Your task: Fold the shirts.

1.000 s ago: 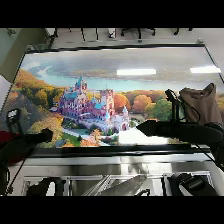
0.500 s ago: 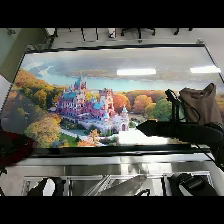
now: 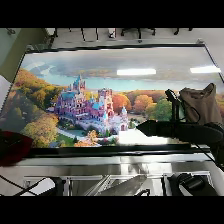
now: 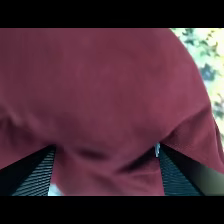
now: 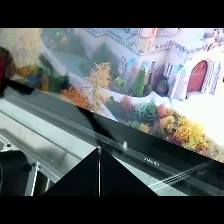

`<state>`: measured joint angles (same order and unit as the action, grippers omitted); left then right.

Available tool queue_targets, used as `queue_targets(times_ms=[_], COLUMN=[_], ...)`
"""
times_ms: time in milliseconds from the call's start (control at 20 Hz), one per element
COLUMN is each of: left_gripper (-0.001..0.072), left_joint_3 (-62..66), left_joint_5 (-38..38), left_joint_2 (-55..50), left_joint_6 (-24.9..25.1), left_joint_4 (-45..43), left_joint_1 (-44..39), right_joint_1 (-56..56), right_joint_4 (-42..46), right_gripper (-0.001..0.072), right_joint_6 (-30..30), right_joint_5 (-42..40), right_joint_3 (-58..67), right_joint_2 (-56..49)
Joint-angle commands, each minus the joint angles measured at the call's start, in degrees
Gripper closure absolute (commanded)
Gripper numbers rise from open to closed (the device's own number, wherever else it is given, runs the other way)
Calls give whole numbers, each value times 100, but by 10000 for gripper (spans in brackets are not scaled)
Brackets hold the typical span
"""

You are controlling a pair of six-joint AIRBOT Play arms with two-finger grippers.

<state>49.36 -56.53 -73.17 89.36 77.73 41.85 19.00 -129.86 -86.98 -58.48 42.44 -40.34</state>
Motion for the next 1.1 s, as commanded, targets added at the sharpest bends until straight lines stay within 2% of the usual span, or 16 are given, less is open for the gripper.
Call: queue_targets(times_ms=[0,50,100,150,350,450,600,750,950,1050], left_gripper=[-5,94,533,690,691,692,692,691,691,691], left_joint_3=[525,697,870,984,1325,1504,1937,2291,2374,2253], left_joint_5=[-205,-334,-599,-839,-1220,-1222,-1694,-1781,-1449,-1182], left_joint_2=[-820,-1003,-1174,-1287,-1115,-675,98,940,1578,1521], left_joint_6=[-15,-107,-131,-61,79,348,660,662,616,289], left_joint_4=[-17,-15,-4,-2,420,1069,2041,2599,2577,2579], left_joint_1=[57,59,57,50,-216,-520,-1257,-2509,-4649,-5563], right_joint_1=[2,2,2,2,2,2,2,0,0,0], right_joint_4=[-2,-2,-2,-2,-2,-2,-2,0,-2,-4], right_gripper=[693,693,693,693,693,693,693,693,693,693], right_joint_6=[2,2,0,2,2,2,2,0,0,0], right_joint_5=[2,2,2,2,0,0,4,2,11,170], right_joint_3=[0,0,0,0,0,0,0,0,0,0], right_joint_2=[-4,-4,-4,-4,-4,-4,-13,-42,-42,-55])
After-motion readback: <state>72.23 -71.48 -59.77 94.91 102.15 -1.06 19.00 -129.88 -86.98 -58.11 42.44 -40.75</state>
